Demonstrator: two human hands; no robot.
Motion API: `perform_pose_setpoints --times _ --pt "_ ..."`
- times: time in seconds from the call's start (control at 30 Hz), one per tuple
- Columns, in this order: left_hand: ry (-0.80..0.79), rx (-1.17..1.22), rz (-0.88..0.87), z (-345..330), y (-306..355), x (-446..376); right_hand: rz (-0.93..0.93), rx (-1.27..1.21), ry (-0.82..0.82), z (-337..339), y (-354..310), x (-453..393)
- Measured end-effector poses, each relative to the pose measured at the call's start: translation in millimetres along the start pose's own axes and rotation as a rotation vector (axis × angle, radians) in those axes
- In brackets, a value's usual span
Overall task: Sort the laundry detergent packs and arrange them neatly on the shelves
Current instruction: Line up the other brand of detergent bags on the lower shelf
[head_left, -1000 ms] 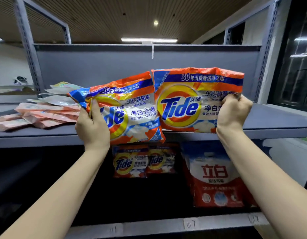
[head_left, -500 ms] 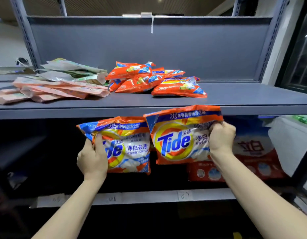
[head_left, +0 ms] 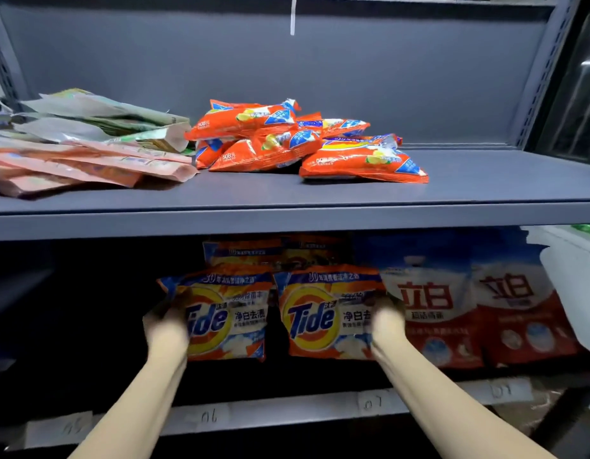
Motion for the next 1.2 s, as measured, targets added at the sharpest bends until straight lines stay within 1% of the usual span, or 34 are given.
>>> perform_pose_setpoints --times 0.07,0.13,0.23,0.27,0.3,0.4,0.5,0.57,0.63,0.67,0.7,0.77,0.83,0.87,0.9,0.93,1.0,1.03,1.07,1.1,1.13,1.17,1.2 --pt "-0.025 0.087 0.035 -10 -4 -15 0.049 -0.115 0.036 -8 -2 -11" --pt "-0.096 0.111 0.103 -22 -17 -34 0.067 -0.115 -0.015 -22 1 -21" --pt "-0.289 0.005 0.201 -50 -37 -56 0.078 -0.121 -0.117 -47 10 -38" --pt "-0.323 -0.023 0.221 -57 -42 -63 0.090 -0.121 -0.128 -54 12 -46" --pt "-0.346 -0.020 0.240 -62 -46 -70 0.105 -0.124 -0.113 -59 14 -54" --pt "-0.404 0.025 0.283 -83 -54 -92 0.112 -0.095 0.013 -64 28 -80" --pt "-0.471 0.052 0.316 -106 -65 -108 0.151 -0.065 0.058 -76 37 -101" --pt "-0.452 0.072 0.287 -115 -65 -118 0.173 -0.126 0.081 -84 37 -109" --pt "-0.438 0.093 0.230 -122 -59 -125 0.185 -0.167 0.091 -88 35 -119" --pt "-0.436 0.088 0.212 -126 -57 -128 0.197 -0.136 0.070 -91 34 -124" --pt "-0.423 0.074 0.199 -127 -57 -131 0.206 -0.097 0.028 -95 35 -128" --pt "-0.371 -0.023 0.137 -129 -59 -137 0.224 -0.092 -0.126 -112 39 -129" --pt "-0.264 -0.148 0.044 -125 -61 -137 0.298 -0.028 -0.216 -120 41 -129" --pt "-0.185 -0.198 -0.013 -120 -60 -137 0.350 0.103 -0.233 -121 41 -128" --pt "-0.105 -0.272 -0.062 -116 -60 -136 0.415 0.287 -0.230 -120 39 -127" --pt "-0.022 -0.384 -0.089 -111 -59 -131 0.508 0.473 -0.177 -114 33 -123" --pt "0.124 -0.643 -0.123 -101 -55 -116 0.766 0.749 -0.059 -106 14 -105" --pt "0.161 -0.735 -0.206 -100 -49 -106 0.872 0.859 -0.034 -105 11 -92" --pt "0.168 -0.794 -0.342 -104 -43 -91 0.917 0.962 -0.050 -106 16 -81" --pt "0.157 -0.844 -0.502 -109 -40 -73 0.900 1.058 -0.114 -108 29 -75" --pt "0.125 -0.917 -0.636 -115 -45 -56 0.844 1.134 -0.204 -109 46 -72" --pt "0.068 -1.012 -0.737 -123 -55 -42 0.770 1.184 -0.293 -109 65 -70" --pt "-0.025 -1.117 -0.756 -132 -71 -37 0.707 1.186 -0.360 -107 80 -70"
Point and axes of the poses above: each hand's wrist, its own x-axis away from the middle knuckle, its own z-axis out of the back of the hand, y = z × x, the point moved 10 cm from there along -x, towards the middle knuckle, and after that the axes turned 13 degrees about z, right-handed, at the moved point
